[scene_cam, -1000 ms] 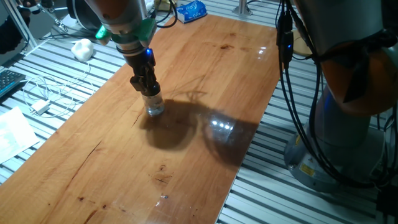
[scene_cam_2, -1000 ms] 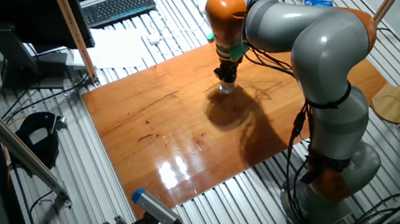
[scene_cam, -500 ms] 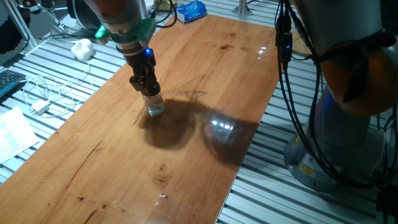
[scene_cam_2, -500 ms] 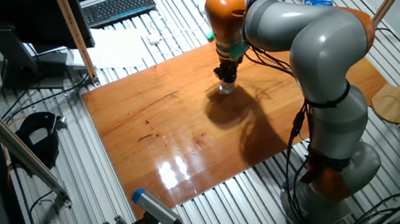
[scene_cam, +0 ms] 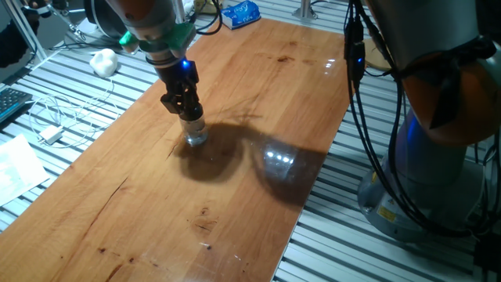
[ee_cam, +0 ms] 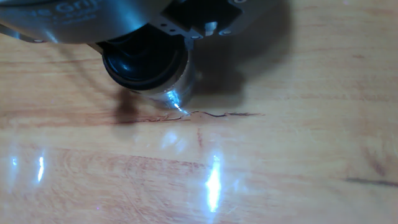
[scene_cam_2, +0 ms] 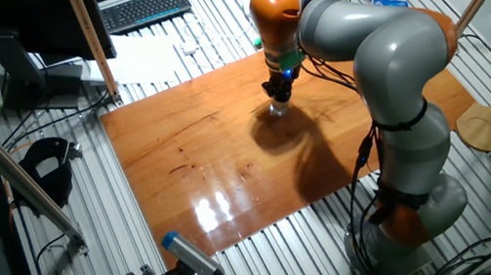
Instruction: Screw the lid onto the jar
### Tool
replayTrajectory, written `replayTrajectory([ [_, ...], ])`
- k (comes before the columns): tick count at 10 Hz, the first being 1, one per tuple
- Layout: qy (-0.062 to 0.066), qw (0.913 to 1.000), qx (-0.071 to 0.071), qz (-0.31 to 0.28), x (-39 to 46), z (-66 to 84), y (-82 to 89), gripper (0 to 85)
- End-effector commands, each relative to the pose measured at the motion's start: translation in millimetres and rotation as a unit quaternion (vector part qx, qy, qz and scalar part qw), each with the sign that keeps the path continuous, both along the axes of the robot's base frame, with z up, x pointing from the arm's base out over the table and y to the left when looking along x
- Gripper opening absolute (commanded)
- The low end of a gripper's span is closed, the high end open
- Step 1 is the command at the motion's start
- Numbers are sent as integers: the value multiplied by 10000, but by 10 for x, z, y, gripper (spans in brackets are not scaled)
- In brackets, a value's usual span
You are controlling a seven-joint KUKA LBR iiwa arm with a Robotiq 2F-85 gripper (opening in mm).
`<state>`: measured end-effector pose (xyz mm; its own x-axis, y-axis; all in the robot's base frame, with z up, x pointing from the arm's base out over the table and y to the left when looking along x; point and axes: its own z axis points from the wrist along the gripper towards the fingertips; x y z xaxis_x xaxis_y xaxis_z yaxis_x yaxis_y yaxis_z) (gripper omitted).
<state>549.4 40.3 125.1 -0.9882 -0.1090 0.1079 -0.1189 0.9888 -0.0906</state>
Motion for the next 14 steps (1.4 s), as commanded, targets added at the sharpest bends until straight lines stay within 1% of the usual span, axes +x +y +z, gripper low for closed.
replayTrajectory([
  [1,2,10000,-8,-83,-5,-3,-2,510],
  [5,17,9982,45,-597,-18,6,-9,510],
  [8,56,9982,66,-600,-15,6,-19,510],
  [10,36,9984,48,-561,-6,21,-20,510],
  [11,28,9984,41,-560,2,32,-10,680],
  [12,27,9985,12,-545,6,40,2,680],
  [14,-37,9985,-9,-555,14,60,18,680],
])
